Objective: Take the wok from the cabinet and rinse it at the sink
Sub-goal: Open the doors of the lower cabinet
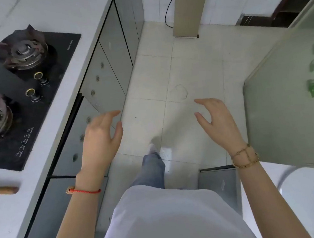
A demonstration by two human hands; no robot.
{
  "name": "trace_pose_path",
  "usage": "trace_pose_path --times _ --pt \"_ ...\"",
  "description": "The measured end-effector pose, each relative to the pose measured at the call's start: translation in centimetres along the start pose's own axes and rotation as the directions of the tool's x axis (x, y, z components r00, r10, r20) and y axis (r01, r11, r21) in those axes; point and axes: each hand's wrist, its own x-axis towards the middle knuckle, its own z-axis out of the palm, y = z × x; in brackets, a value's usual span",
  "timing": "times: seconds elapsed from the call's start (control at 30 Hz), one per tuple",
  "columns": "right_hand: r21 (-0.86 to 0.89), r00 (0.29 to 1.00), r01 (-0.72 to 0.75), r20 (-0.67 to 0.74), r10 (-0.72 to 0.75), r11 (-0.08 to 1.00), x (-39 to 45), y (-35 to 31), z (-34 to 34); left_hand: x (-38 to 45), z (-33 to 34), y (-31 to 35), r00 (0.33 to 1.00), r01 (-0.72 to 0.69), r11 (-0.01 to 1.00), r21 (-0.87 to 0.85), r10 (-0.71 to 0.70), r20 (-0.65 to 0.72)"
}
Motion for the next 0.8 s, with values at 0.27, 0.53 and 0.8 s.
trace_pose_path --times 0.27,0.53,0.8 --pt "-0.004 0.998 -0.058 0.040 0.058 0.998 12.6 2.9 1.6 12.5 3.4 -2.4 1.000 0.003 1.000 -0.016 -0.003 -0.012" --pt "-0.004 0.995 -0.079 -0.061 0.079 0.997 29.8 5.5 -0.1 31.5 5.4 -3.1 0.997 -0.073 0.996 -0.047 0.073 0.010" --pt "-0.001 0.974 -0.208 -0.091 0.207 0.978 41.1 10.8 -1.6 47.6 8.8 -2.9 0.983 -0.138 0.990 -0.033 0.141 0.116"
